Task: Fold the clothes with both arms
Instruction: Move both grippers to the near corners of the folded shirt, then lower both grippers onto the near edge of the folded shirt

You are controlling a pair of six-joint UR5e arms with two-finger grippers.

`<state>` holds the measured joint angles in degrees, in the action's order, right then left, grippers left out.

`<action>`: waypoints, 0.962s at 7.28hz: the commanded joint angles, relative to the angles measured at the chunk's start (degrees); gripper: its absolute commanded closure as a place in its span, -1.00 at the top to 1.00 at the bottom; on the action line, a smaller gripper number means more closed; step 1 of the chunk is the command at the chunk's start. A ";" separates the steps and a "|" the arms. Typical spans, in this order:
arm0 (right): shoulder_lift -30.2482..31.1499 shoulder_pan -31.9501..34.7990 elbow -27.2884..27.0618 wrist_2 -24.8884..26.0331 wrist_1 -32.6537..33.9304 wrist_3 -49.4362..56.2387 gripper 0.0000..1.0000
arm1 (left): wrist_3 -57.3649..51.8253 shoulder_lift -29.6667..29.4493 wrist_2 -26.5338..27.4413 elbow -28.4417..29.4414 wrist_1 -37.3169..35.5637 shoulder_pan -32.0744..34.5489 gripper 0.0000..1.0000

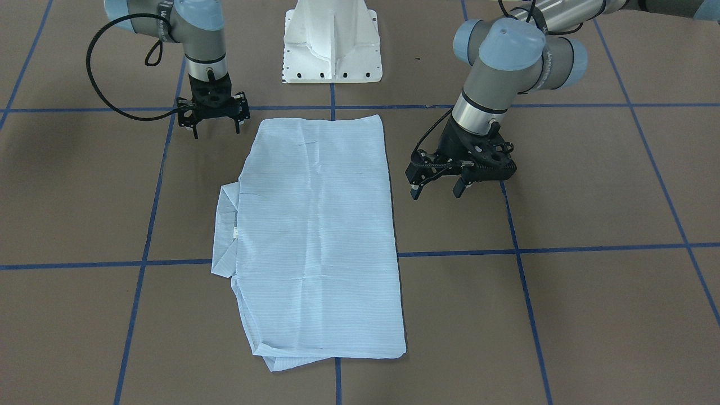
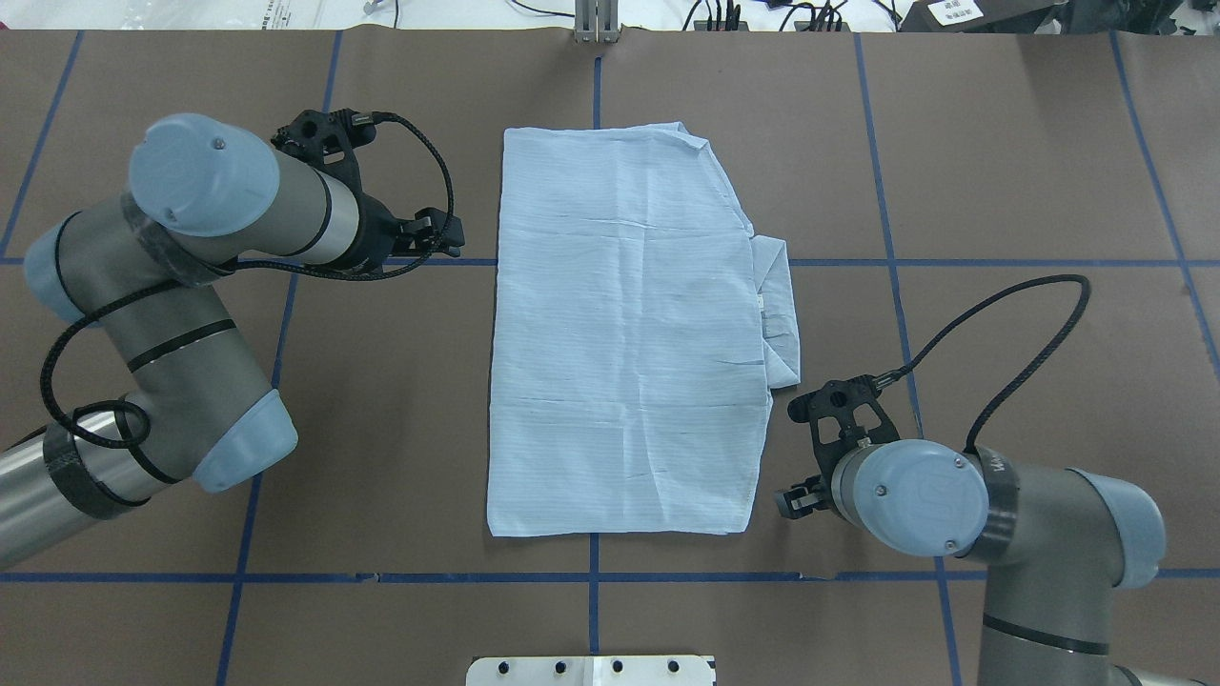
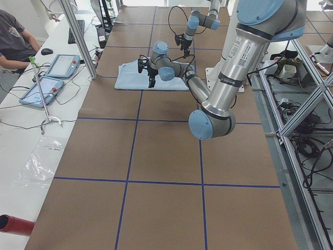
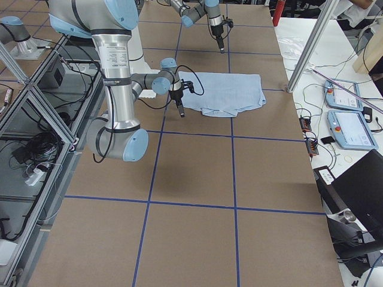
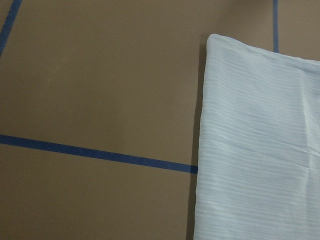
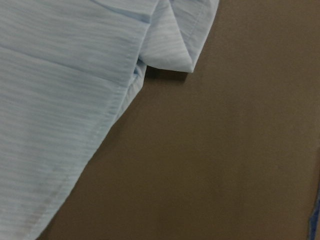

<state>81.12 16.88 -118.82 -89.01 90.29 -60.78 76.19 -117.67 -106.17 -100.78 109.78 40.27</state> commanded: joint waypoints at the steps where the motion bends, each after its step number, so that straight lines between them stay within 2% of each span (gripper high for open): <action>1: -3.30 3.41 -1.50 -2.65 0.06 0.74 1.00 | -0.25 0.07 0.09 0.93 1.83 -0.02 1.00; 3: -5.61 5.35 -1.94 -6.17 -0.72 0.05 1.00 | 0.19 -0.20 -0.78 0.41 2.20 -2.28 1.00; 4: -6.93 5.45 -2.20 -7.05 -0.64 -0.56 1.00 | 5.41 -0.11 -2.79 -0.46 2.02 -3.43 1.00; 5: -6.94 5.45 -2.38 -9.06 -0.73 -2.48 1.00 | 11.29 0.41 -1.85 -2.73 1.76 -7.53 1.00; 7: -6.77 5.36 -2.99 -9.34 -3.69 -9.77 1.00 | 19.49 0.42 4.97 -2.93 1.41 -17.20 1.00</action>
<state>74.27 22.20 -121.53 -97.85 88.84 -66.82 90.47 -117.31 -105.04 -103.32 111.45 28.86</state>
